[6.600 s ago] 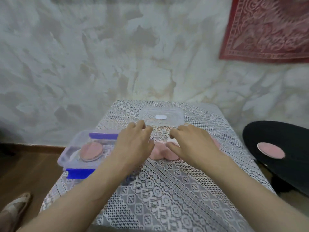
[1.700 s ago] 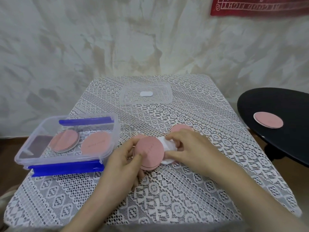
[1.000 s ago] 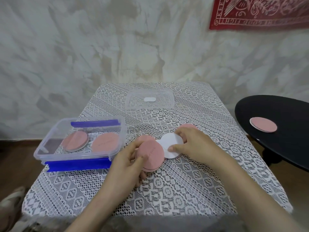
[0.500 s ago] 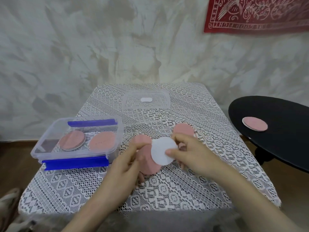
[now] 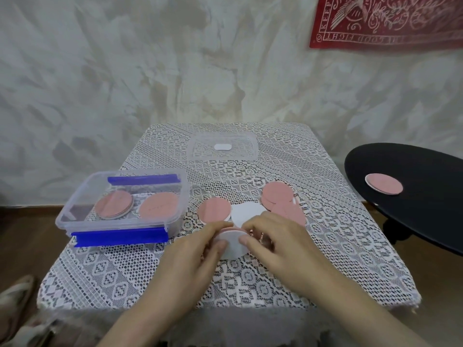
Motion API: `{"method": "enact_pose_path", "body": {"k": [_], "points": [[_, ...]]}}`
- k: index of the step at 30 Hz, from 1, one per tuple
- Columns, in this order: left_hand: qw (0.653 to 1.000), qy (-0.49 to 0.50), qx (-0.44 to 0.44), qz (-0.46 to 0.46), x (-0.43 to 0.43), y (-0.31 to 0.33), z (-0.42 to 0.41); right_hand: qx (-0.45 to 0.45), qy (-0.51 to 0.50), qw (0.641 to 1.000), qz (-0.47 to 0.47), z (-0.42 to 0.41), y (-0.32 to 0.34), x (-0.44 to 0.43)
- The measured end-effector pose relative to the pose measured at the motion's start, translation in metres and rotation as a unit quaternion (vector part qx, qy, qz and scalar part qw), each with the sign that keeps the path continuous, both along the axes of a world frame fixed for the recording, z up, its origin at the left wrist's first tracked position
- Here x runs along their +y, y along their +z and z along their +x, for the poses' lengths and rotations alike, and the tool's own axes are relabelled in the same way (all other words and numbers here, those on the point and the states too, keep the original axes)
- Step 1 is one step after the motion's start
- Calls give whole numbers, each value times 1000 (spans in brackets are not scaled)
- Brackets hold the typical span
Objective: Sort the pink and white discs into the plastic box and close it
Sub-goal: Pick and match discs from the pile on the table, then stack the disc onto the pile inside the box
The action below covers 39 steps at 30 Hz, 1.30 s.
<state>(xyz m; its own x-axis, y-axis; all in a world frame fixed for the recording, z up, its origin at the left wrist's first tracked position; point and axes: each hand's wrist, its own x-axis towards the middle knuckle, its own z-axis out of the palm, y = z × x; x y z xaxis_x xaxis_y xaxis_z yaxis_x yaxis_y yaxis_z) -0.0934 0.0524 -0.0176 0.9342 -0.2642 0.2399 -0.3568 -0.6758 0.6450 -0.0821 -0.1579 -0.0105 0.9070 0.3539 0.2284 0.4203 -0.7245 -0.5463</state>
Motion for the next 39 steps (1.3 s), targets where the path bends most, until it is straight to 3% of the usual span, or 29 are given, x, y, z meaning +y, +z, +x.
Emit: {"method": "enact_pose_path", "body": {"k": [4, 16, 20, 25, 31, 36, 39], "points": [[1000, -16, 9, 14, -3, -6, 1, -36, 5, 997, -63, -2, -1, 3], [999, -4, -10, -39, 15, 3, -7, -22, 16, 1000, 6, 1, 13, 25], [997, 32, -13, -74, 43, 16, -2, -17, 33, 998, 53, 12, 27, 52], [991, 75, 26, -110, 86, 25, 8, -22, 50, 998, 31, 31, 43, 95], [976, 157, 0, -153, 145, 32, 24, 30, 64, 995, 66, 60, 59, 157], [961, 271, -31, -50, 187, 35, 30, 92, 44, 990, 99, 95, 60, 198], [954, 299, 2, 34, 198, 30, 37, 98, 32, 993, 66, 119, 49, 220]]}}
